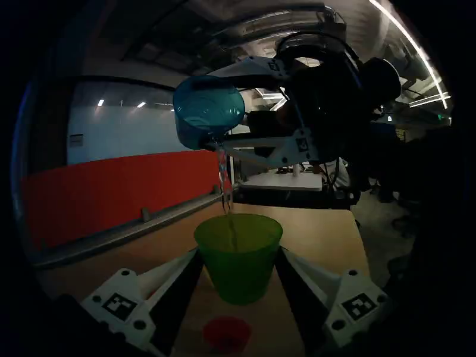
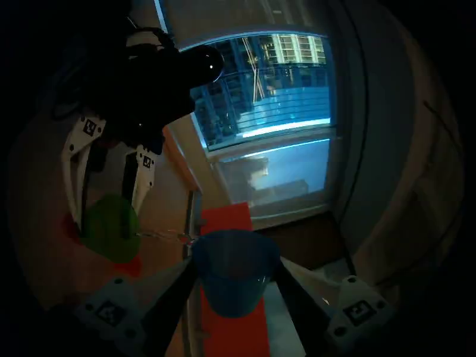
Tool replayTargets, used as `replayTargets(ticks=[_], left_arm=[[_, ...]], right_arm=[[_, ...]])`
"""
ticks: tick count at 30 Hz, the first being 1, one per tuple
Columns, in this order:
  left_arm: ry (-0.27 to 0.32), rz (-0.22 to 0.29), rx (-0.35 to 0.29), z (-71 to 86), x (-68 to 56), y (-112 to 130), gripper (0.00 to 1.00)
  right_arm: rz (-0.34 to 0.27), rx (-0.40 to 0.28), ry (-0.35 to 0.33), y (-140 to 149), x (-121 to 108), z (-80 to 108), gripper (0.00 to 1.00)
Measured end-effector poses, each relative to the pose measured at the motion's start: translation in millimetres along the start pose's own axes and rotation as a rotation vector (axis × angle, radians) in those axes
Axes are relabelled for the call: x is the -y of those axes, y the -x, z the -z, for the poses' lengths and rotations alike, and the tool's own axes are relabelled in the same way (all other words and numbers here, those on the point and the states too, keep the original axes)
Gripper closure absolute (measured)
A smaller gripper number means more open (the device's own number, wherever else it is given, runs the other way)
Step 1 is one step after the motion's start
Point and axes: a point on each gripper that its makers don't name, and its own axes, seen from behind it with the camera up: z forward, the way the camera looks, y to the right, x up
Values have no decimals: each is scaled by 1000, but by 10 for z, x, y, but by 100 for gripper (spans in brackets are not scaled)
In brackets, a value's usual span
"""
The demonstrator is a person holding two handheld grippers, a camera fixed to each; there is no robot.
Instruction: Pour water
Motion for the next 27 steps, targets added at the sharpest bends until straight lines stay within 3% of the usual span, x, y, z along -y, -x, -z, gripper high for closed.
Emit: replayTargets(ticks=[27], left_arm=[[-2, 2, -5, 11, -8, -14, 18]], right_arm=[[110, 21, 38, -20, -181, 5, 11]])
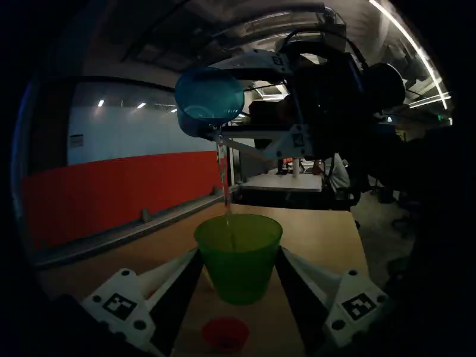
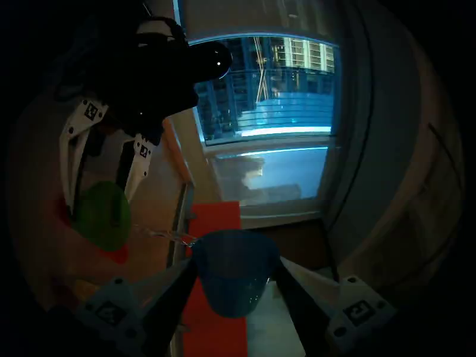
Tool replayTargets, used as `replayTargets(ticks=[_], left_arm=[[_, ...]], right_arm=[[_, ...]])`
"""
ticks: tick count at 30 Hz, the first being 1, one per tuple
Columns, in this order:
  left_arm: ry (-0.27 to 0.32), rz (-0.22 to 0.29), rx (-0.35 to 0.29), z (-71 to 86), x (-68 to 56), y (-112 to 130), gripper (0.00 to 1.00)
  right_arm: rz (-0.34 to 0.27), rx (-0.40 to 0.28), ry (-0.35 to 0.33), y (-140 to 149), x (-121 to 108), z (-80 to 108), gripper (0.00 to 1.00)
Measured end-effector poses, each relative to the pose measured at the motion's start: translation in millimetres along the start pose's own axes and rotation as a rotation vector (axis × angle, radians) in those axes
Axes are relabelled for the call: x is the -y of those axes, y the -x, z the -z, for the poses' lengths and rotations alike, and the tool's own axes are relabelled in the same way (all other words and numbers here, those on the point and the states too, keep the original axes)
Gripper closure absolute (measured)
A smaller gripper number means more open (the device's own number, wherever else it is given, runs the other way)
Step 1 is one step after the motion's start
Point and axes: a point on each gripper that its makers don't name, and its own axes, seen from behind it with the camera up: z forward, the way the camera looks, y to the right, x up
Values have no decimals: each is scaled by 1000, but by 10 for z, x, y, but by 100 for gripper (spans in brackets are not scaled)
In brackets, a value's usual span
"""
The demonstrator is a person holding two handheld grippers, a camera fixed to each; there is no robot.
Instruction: Pour water
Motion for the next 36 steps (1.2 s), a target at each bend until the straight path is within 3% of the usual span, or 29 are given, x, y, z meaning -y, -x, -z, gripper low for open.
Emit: replayTargets(ticks=[36], left_arm=[[-7, 3, -2, -1, 39, -14, 18]], right_arm=[[153, -1, 36, -166, -32, 5, 11]])
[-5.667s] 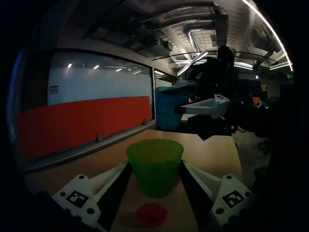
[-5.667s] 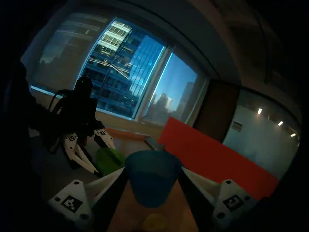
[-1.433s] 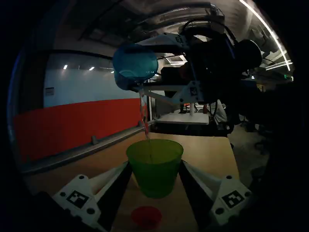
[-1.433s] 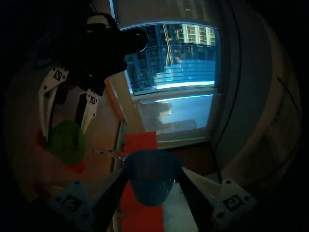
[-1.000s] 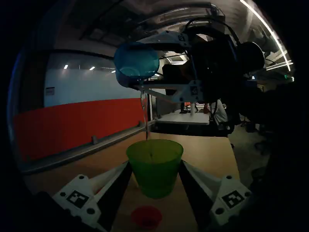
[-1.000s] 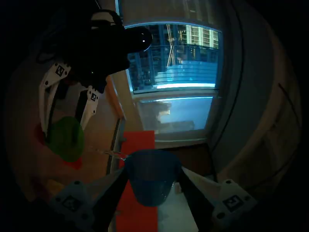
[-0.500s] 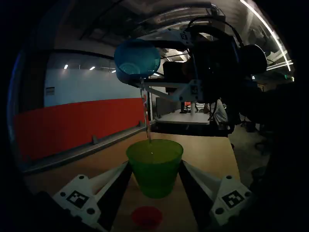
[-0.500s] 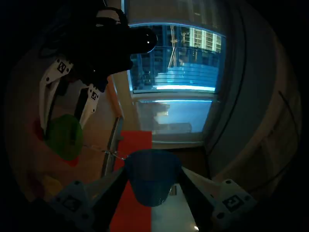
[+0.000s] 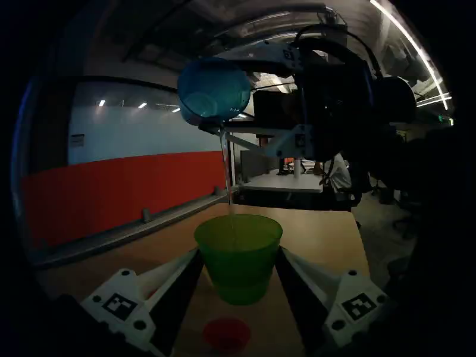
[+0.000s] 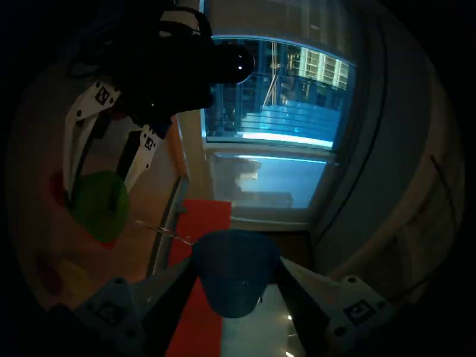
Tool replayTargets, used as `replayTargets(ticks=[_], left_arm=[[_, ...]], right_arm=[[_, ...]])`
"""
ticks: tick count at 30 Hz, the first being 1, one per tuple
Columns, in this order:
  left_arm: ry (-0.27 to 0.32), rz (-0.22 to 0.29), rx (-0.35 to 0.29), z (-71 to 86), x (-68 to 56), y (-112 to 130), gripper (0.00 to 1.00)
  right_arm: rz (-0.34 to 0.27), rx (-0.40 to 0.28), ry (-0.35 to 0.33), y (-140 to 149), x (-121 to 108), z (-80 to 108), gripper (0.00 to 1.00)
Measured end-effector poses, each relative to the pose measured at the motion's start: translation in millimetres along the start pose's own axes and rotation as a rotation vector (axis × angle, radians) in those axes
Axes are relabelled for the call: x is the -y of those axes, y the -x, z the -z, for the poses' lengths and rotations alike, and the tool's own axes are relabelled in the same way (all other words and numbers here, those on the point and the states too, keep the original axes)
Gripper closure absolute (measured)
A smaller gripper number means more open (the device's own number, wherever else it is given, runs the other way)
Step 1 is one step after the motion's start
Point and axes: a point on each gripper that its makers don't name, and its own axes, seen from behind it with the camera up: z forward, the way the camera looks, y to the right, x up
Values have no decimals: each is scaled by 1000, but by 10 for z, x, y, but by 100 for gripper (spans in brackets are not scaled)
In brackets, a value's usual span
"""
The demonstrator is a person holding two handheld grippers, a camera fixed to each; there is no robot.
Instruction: Pour water
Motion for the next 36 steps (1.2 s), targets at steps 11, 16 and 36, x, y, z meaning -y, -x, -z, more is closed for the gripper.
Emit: replayTargets(ticks=[11, 16, 36], left_arm=[[-2, 3, -2, -7, 7, 8, 18], [-3, 2, -2, -9, 2, 3, 18], [-10, 4, -13, 15, 16, -17, 18]], right_arm=[[50, -8, -2, -129, 34, 10, 11], [58, -13, -7, -172, 47, 12, 11], [-143, -18, -17, -51, 48, 74, 11]])
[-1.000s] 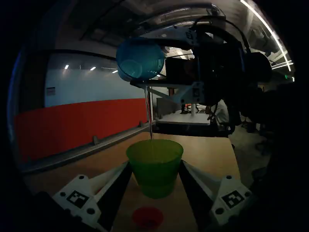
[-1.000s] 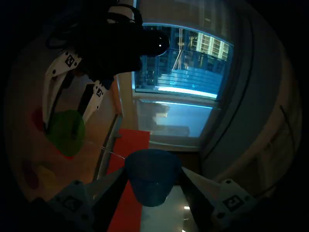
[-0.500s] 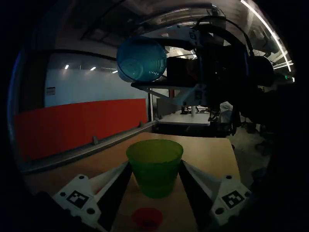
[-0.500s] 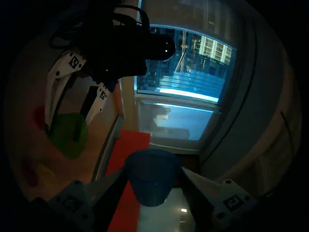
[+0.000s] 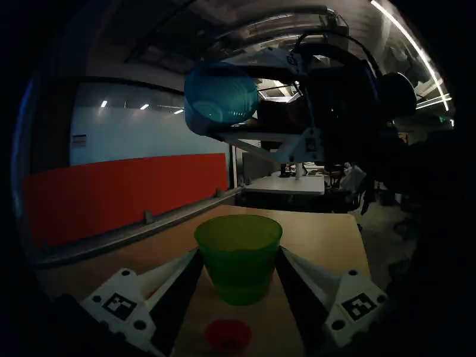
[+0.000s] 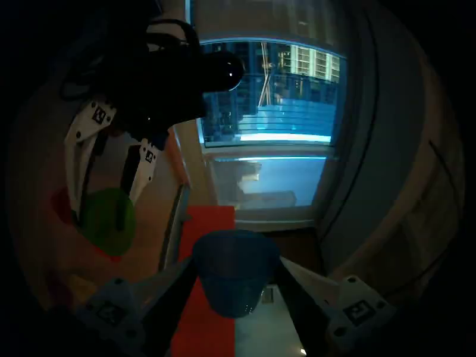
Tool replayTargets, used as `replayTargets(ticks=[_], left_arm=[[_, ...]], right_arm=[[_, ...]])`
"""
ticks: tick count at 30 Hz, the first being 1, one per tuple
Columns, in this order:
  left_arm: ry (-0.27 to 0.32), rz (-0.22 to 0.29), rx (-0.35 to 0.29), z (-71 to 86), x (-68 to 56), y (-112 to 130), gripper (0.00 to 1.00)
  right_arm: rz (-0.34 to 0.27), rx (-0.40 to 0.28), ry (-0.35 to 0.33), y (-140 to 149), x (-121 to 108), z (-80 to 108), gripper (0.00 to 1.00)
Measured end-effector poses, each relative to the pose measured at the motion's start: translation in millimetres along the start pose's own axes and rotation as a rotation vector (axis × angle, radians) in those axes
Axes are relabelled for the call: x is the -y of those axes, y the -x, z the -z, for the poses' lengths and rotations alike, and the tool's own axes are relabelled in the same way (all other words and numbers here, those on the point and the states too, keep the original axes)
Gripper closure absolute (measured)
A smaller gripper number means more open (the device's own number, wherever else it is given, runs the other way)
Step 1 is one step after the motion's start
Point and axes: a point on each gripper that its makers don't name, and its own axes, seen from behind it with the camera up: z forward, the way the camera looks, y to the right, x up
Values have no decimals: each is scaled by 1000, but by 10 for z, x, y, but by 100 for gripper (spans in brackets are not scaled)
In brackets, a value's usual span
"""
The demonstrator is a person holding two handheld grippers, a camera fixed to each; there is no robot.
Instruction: Pour water
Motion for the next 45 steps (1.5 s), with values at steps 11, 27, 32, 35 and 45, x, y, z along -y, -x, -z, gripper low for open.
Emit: replayTargets(ticks=[11, 27, 32, 35, 45], left_arm=[[-1, -4, -9, 12, -2, -50, 18], [-7, -12, -4, 38, 16, -64, 18], [-6, -14, -5, 39, 10, -81, 18], [-7, -14, -7, 40, 19, -91, 18], [-9, -15, -9, 44, 6, -121, 18]], right_arm=[[-317, -2, -32, 63, 68, 83, 11], [-837, -44, -94, -185, 203, 197, 11], [-957, -57, -118, -229, 222, 220, 11], [-1021, -62, -135, -270, 247, 232, 11], [-1276, -114, -195, -474, 239, 253, 11]])
